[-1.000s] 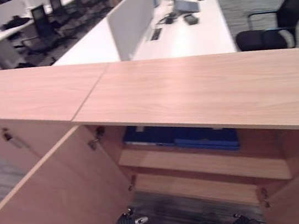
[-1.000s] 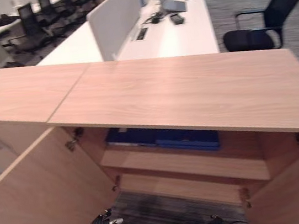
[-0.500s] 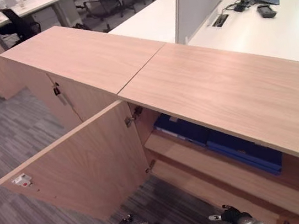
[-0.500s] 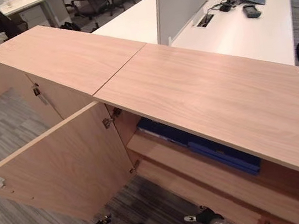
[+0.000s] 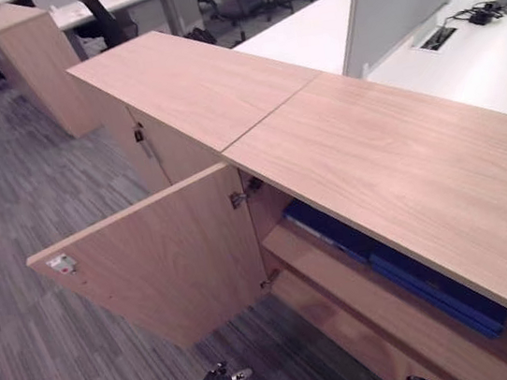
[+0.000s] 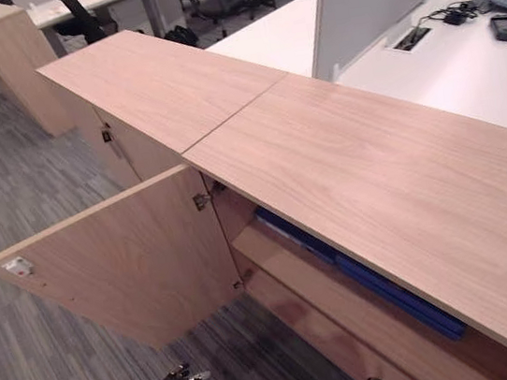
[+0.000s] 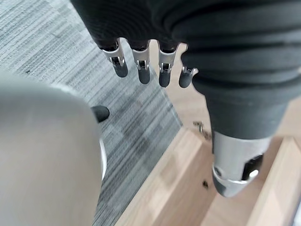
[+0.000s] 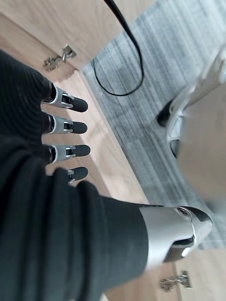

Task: Put the empty folder in the office cabinet

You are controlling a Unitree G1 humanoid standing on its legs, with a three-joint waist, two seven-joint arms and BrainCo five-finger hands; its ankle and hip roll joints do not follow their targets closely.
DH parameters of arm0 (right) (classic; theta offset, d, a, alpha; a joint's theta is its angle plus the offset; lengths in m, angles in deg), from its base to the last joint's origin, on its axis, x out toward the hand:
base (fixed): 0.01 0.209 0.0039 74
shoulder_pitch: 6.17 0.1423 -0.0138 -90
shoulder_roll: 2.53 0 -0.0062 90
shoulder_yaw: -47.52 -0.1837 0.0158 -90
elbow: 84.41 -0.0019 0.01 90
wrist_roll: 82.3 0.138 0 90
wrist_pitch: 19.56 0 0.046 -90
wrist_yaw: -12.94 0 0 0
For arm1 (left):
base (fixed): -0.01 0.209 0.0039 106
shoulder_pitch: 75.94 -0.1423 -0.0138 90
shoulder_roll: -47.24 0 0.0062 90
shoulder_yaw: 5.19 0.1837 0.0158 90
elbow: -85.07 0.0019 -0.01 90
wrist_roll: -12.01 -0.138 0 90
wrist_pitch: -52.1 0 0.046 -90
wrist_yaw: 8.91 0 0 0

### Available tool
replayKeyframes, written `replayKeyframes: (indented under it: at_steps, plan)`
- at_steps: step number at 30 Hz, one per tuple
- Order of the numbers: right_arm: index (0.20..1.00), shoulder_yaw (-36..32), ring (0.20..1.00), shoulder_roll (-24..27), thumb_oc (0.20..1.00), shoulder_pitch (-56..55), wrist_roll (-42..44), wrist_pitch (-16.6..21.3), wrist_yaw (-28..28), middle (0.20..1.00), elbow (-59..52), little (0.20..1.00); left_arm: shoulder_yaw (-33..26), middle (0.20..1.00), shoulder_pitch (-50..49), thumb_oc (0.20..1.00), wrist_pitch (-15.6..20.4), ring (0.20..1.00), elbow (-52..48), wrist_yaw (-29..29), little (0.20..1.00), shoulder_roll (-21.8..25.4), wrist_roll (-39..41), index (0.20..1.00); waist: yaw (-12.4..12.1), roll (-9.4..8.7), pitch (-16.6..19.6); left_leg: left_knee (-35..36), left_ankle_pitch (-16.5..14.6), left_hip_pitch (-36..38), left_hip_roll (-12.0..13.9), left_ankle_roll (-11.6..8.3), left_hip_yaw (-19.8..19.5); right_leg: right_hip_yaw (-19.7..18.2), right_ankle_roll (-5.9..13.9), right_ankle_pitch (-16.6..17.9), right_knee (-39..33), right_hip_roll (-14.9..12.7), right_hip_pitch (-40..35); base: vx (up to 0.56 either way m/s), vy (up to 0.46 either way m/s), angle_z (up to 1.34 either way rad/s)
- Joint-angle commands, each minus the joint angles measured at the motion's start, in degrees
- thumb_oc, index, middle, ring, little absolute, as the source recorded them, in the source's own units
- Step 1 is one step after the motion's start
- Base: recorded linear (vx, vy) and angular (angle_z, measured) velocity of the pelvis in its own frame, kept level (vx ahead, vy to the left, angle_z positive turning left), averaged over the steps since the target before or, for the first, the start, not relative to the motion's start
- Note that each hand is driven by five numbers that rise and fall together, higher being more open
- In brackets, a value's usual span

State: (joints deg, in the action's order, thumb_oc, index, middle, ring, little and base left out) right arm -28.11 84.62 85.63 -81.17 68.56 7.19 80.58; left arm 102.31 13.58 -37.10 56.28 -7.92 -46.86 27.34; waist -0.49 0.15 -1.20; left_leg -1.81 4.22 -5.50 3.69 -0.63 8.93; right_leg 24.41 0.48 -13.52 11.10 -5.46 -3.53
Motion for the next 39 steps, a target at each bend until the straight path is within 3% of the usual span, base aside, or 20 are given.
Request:
replayKeyframes:
  at_steps: [1,8,11,17,19,24,32,33,39]
  plan:
    - [1.0,-2.32,1.0,-0.18,1.0,2.59,1.95,0.82,-0.72,1.0,2.94,1.0,-3.63,1.0,1.76,1.0,1.3,1.0,2.92,-0.44,1.0,1.43,0.98,1.0,-1.02,-0.18,-0.52,0.55,-3.18,0.56,0.2,-1.42,-1.89,-0.43,3.0,7.01,-9.6,0.0,-1.52,0.0,0.095,0.38]
    - [1.0,-3.69,1.0,0.28,1.0,2.15,2.78,1.84,-0.15,1.0,1.15,1.0,-13.83,1.0,-1.25,1.0,1.04,1.0,10.94,-0.03,1.0,5.89,2.89,1.0,-2.22,1.52,0.85,5.21,-2.22,3.07,-1.45,-1.51,-3.56,0.67,4.01,8.13,-11.22,-0.78,-2.45,0.01,0.102,0.22]
    - [1.0,-3.51,1.0,0.5,1.0,0.68,1.51,1.71,1.22,1.0,1.81,1.0,-21.64,1.0,-0.79,1.0,1.38,1.0,12.16,0.22,1.0,15.45,2.25,1.0,-2.73,2.4,2.24,6.36,-3.03,5.28,-2.08,-1.3,-2.97,-0.34,4.64,8.65,-11.71,-1.43,-3.18,0.0,0.148,-0.07]
    - [1.0,-5.54,1.0,2.28,1.0,-0.64,0.3,0.18,2.42,1.0,5.42,1.0,-23.93,1.0,3.35,1.0,1.08,1.0,3.12,0.74,1.0,26.07,1.65,1.0,-2.91,2.63,3.68,6.7,-3.87,6.3,-2.99,-0.76,-3.06,-0.62,5.75,9.48,-12.04,-2.41,-3.76,0.0,0.078,-0.09]
    - [1.0,-5.51,1.0,2.35,1.0,-1.02,0.34,0.09,2.75,1.0,5.45,1.0,-22.82,1.0,6.57,1.0,1.01,1.0,3.04,1.38,1.0,29.51,-2.06,1.0,-2.48,2.53,3.95,6.81,-4.09,6.56,-3.29,-0.66,-2.95,-0.83,6.08,9.71,-12.18,-2.6,-3.92,0.0,0.041,-0.08]
    - [1.0,-5.14,1.0,2.45,1.0,-0.78,0.6,0.12,2.88,1.0,5.45,1.0,-18.81,1.0,12.31,1.0,0.79,1.0,1.75,4.46,1.0,33.11,-9.18,1.0,-1.55,2.47,4.13,6.81,-3.52,6.23,-3.67,-0.04,-2.21,-0.88,6.19,10.89,-12.23,-3.12,-3.28,-0.04,0.034,-0.02]
    - [1.0,-4.8,1.0,2.71,1.0,-0.64,0.84,0.29,2.99,1.0,5.48,1.0,-15.16,1.0,17.38,1.0,0.92,1.0,3.27,5.82,1.0,34.13,-11.52,1.0,-0.64,2.74,4.34,6.81,-3.92,6.56,-3.93,0.22,-1.58,-1.74,6.59,11.2,-12.24,-3.4,-3.08,0.0,0.027,-0.05]
    - [1.0,-5.04,1.0,3.33,1.0,-1.15,1.02,0.49,2.92,1.0,5.84,1.0,-12.16,1.0,22.97,1.0,1.04,1.0,7.42,6.42,1.0,33.33,-11.04,1.0,0.96,2.84,4.56,6.81,-4.51,7.25,-4.03,0.54,-0.51,-2.69,7.06,11.71,-12.54,-3.59,-2.97,0.01,0.087,-0.1]
    - [1.0,-5.83,1.0,4.55,1.0,-1.24,1.88,1.02,2.56,1.0,5.64,1.0,-8.11,1.0,29.58,1.0,1.17,1.0,10.19,7.68,1.0,35.02,-14.31,1.0,2.68,2.32,4.63,6.81,-5.1,7.78,-3.94,0.85,1.07,-4.66,7.6,12.62,-12.75,-3.54,-2.32,-0.01,0.046,-0.26]
